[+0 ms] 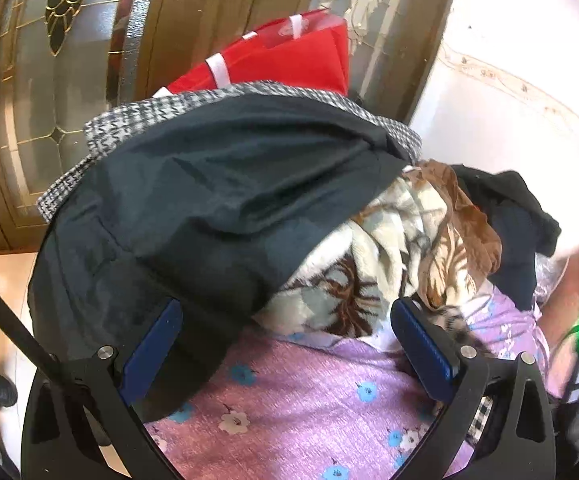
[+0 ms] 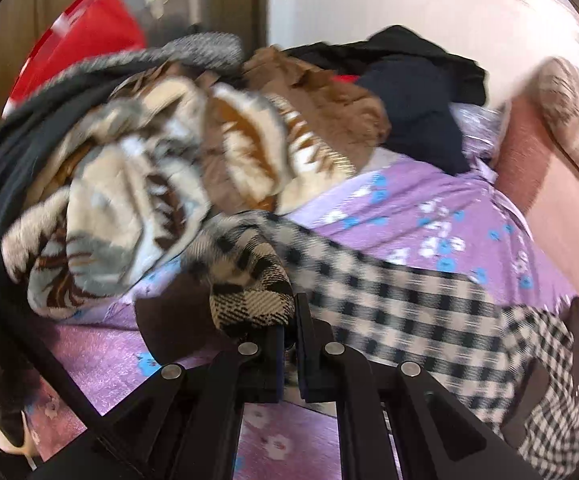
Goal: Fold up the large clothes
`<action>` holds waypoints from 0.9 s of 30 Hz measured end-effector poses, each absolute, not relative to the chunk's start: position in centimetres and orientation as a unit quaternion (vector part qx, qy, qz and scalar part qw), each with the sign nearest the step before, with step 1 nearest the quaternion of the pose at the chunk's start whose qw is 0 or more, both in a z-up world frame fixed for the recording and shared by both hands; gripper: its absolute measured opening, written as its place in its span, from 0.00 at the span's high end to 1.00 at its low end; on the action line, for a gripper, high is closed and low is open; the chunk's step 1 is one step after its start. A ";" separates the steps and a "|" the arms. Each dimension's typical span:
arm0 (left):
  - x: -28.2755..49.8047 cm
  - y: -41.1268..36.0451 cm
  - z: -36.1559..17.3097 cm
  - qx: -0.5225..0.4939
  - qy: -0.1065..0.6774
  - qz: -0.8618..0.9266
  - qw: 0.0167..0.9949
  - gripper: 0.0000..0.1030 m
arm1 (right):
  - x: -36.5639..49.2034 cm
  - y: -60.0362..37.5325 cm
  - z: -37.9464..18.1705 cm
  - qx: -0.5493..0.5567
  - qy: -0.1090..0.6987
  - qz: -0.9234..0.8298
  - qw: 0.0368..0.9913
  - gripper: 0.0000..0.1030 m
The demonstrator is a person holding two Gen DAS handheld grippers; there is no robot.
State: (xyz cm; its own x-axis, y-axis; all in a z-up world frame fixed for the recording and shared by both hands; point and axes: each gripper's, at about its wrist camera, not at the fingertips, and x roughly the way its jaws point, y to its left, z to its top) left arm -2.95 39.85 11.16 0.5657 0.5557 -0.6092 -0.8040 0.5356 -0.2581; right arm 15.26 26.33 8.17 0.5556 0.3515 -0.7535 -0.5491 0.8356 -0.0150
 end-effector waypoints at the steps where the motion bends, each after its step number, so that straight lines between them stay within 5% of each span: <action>1: -2.8 39.7 11.1 -0.264 0.236 0.399 0.846 0.00 | 15.4 25.6 8.5 -0.118 0.394 0.254 0.875 0.95; 14: 1.4 31.1 10.9 -0.206 0.270 0.279 0.898 0.00 | 17.7 0.5 12.1 0.029 0.392 0.091 0.915 0.95; 24: 4.7 21.0 10.1 -0.130 0.303 0.152 0.932 0.00 | 15.0 -21.7 5.7 0.183 0.432 -0.045 0.882 0.95; 26: 5.0 19.4 9.7 -0.121 0.313 0.128 0.933 0.00 | 14.2 -24.5 4.2 0.207 0.446 -0.045 0.870 0.90; 27: 5.2 18.5 9.3 -0.116 0.319 0.113 0.934 0.00 | 13.6 -25.4 3.9 0.218 0.444 -0.041 0.868 0.76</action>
State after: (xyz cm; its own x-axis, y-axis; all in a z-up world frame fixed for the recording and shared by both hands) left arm 5.17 18.49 9.34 0.7711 0.1363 -0.6219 -0.2844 0.9477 -0.1449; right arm 13.58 -25.36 3.93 0.6025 0.1222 -0.7887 0.2645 0.9018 0.3418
